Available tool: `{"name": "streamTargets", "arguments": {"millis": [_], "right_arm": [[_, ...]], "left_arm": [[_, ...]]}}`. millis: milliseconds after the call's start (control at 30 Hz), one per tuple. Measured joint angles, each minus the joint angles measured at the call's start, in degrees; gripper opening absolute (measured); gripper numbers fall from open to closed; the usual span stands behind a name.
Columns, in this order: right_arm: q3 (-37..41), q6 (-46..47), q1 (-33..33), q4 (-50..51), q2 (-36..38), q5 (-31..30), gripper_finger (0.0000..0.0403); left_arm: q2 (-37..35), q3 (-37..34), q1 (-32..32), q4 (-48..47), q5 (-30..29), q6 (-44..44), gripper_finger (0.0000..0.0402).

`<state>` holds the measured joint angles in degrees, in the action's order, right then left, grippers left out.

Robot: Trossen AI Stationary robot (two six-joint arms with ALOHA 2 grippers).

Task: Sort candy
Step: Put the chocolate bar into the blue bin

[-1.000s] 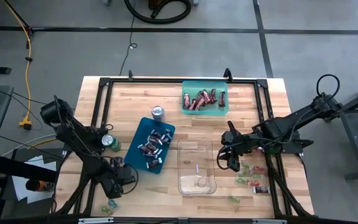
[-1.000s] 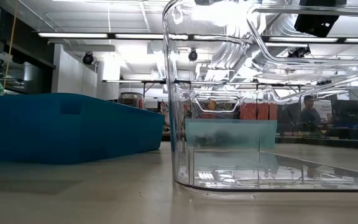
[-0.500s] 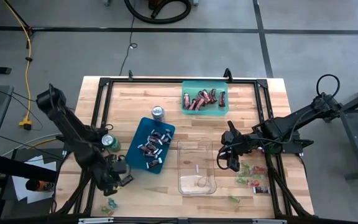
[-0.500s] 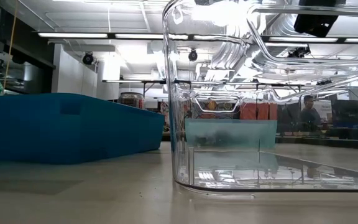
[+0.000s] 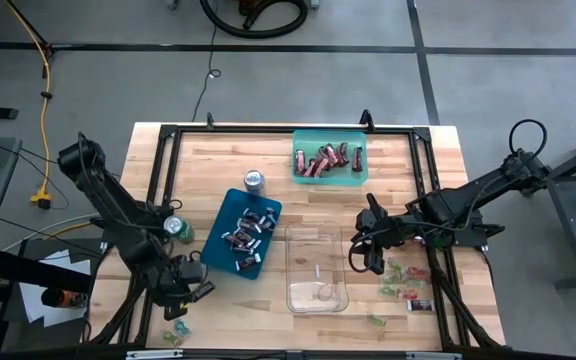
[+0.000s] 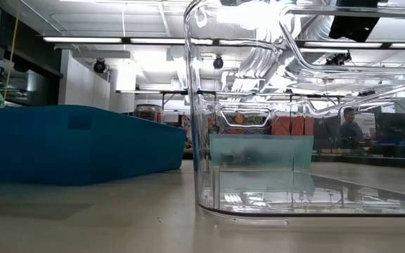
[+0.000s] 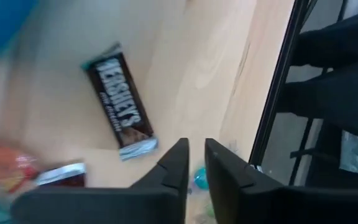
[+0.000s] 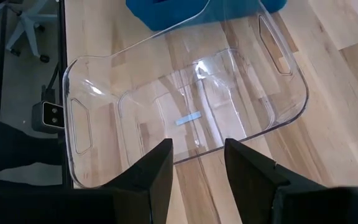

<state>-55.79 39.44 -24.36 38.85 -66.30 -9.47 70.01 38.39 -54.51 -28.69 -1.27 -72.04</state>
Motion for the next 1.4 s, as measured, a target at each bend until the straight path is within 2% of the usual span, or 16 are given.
{"name": "streamTargets", "arguments": {"millis": [133,300,433,567,800,900,967,1133,1167,1400], "right_arm": [[0.00,-0.89,0.00,0.15,0.00,-0.58,0.0138],[0.00,-0.92,0.00,1.01,0.00,-0.58,0.0138],[0.00,-0.92,0.02,2.05,0.00,-0.68,0.0138],[0.00,-0.94,0.00,2.50,0.00,-1.67,0.0138],[0.00,-0.94,0.00,2.54,0.00,-2.04,0.0138],[0.00,-0.94,0.00,2.58,0.00,-2.39,0.0138],[0.00,-0.96,0.02,2.62,0.00,-2.39,0.0138],[0.00,-0.95,0.00,2.69,0.02,-2.41,0.0138],[0.00,-0.94,0.02,2.70,0.02,-2.41,0.0138],[0.00,-0.96,0.00,2.69,0.02,-2.41,0.0138]], "left_arm": [[4.87,0.04,-0.32,3.47,0.37,-0.36,0.0095],[9.32,0.09,-0.27,1.79,-0.45,-0.36,0.0164],[11.70,0.11,-0.14,0.81,-1.34,-1.56,0.0203],[14.49,0.13,-0.14,1.29,-1.52,-3.09,0.0218],[18.42,0.71,-0.14,0.40,-2.26,-5.28,0.0216],[18.66,0.83,0.22,-1.78,-2.40,-8.19,0.0206],[18.72,0.83,0.46,-2.86,-2.43,-8.69,0.0179],[18.60,0.81,1.21,-3.97,-2.41,-8.94,0.0038],[18.47,0.83,1.23,-4.14,-2.64,-9.06,0.0024],[12.53,0.85,1.25,-6.21,-6.56,-7.41,0.0000]]}}
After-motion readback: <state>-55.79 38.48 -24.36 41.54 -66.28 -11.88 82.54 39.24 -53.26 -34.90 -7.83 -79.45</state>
